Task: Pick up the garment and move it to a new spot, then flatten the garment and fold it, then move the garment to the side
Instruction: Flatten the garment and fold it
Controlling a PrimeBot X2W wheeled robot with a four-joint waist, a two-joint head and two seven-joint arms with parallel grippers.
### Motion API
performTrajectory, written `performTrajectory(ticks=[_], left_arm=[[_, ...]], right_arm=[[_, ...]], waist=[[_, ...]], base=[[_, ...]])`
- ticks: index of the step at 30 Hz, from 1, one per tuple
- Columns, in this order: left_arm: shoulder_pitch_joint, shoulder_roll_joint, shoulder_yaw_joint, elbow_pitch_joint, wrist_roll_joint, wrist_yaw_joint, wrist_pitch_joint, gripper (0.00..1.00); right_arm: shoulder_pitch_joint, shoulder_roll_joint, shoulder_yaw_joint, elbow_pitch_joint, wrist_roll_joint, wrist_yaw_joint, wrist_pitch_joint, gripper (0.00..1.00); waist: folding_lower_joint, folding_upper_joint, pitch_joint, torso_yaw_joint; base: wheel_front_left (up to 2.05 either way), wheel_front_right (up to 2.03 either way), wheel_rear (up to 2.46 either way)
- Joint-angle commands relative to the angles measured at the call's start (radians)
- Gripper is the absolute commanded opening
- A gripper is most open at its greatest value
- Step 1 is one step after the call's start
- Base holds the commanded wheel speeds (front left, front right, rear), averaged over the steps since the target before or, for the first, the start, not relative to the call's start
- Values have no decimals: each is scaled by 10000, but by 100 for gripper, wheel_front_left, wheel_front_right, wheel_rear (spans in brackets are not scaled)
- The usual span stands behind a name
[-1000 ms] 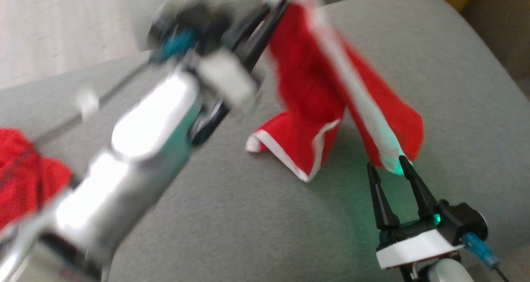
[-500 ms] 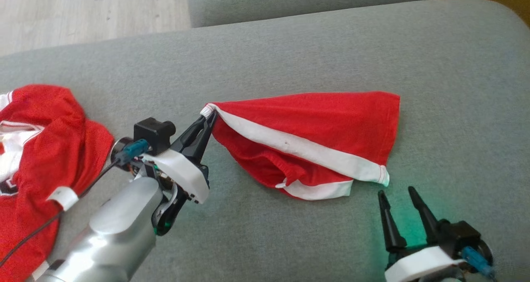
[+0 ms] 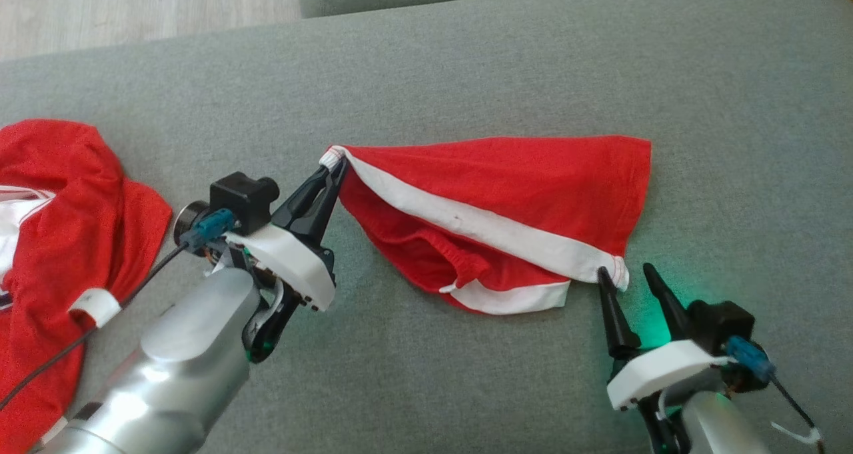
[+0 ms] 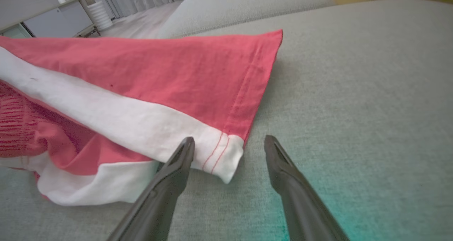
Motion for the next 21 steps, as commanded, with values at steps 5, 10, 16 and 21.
performTrajectory(ticks=[5,10,16,21], left_arm=[[-693,310,286,-146,152,-5,-124,0],[-759,266,228,-108,250,15,-211,0],[-735,500,241,-207,545,81,-447,0],[-871,1086,217,-796,1311,202,-615,0]], right_arm=[[-658,-51,515,792,219,-7,-67,97],[-755,-51,576,976,114,-7,-67,0],[-784,-51,99,-283,-162,-7,-67,0],[-860,-51,-437,-2305,98,-7,-67,0]], waist=[[-1,0,109,93],[-1,0,71,184],[-1,0,-29,75],[-1,0,-237,-118]], base=[[0,0,0],[0,0,0],[0,0,0],[0,0,0]])
